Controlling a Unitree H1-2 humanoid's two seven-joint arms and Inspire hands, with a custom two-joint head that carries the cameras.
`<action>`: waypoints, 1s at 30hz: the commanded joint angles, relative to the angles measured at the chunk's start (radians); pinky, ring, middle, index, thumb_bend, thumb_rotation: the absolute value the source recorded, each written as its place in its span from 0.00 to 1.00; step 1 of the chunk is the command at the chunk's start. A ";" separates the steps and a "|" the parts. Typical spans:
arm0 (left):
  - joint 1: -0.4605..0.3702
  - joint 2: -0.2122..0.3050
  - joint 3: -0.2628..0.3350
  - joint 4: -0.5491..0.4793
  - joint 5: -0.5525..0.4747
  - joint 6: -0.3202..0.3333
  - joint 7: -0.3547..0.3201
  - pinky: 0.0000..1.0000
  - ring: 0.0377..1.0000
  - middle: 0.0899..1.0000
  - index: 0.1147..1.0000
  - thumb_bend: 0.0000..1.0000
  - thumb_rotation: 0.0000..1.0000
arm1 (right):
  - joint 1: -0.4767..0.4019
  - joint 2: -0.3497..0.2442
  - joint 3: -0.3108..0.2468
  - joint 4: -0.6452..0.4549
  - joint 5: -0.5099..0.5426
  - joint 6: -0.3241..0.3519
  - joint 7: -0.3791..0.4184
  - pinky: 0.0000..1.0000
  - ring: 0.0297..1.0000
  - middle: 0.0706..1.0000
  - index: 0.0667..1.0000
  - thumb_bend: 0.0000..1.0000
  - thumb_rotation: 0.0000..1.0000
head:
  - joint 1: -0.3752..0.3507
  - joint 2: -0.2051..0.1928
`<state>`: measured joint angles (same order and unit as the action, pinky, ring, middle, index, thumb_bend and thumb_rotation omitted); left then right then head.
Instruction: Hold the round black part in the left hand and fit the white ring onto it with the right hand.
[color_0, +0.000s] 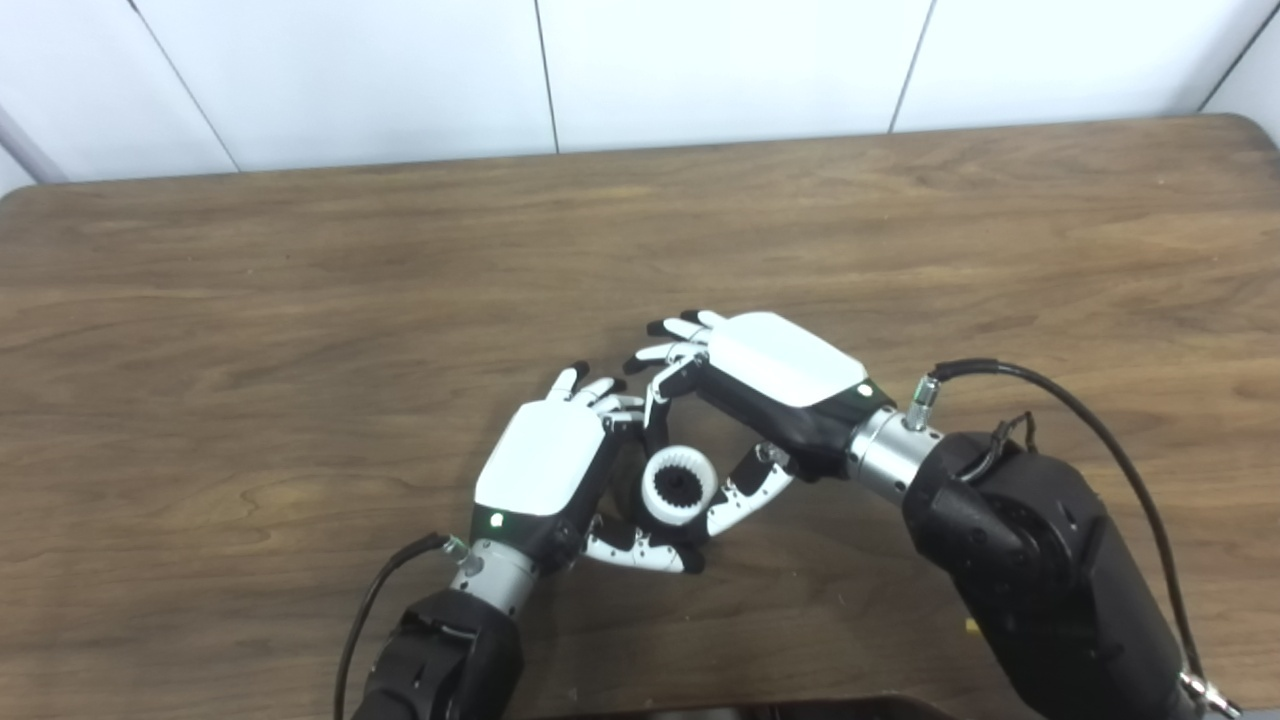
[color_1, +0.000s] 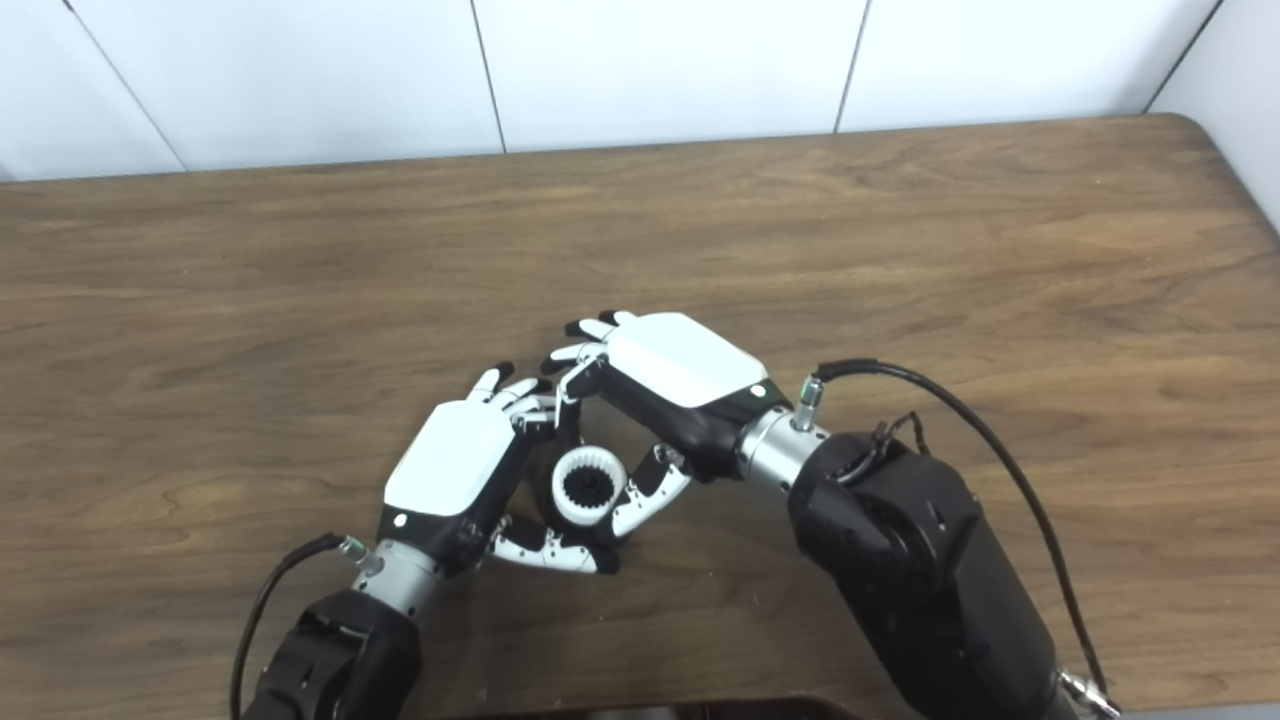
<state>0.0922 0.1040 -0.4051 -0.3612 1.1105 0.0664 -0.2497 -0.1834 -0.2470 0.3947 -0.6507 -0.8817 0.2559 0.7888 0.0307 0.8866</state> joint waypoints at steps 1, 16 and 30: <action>-0.018 -0.008 -0.002 -0.031 0.008 -0.002 0.011 1.00 0.89 0.76 0.42 0.52 0.05 | -0.023 0.010 -0.003 -0.008 -0.002 -0.033 -0.031 1.00 0.96 0.85 0.45 0.52 0.14 | 0.001 0.001; -0.020 -0.008 -0.001 -0.028 0.000 -0.007 0.018 1.00 0.89 0.76 0.42 0.52 0.05 | -0.041 0.037 0.004 0.012 -0.034 -0.055 -0.021 1.00 0.95 0.84 0.45 0.52 0.13 | -0.003 -0.002; -0.021 -0.006 -0.001 -0.033 0.005 -0.002 0.007 1.00 0.89 0.76 0.42 0.52 0.05 | -0.040 0.026 -0.009 0.023 -0.048 -0.072 -0.020 1.00 0.96 0.83 0.45 0.52 0.14 | -0.005 -0.001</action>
<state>0.0922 0.1040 -0.4047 -0.3611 1.1094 0.0664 -0.2494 -0.1920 -0.2232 0.3965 -0.6187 -0.9275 0.2025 0.7891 0.0245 0.8851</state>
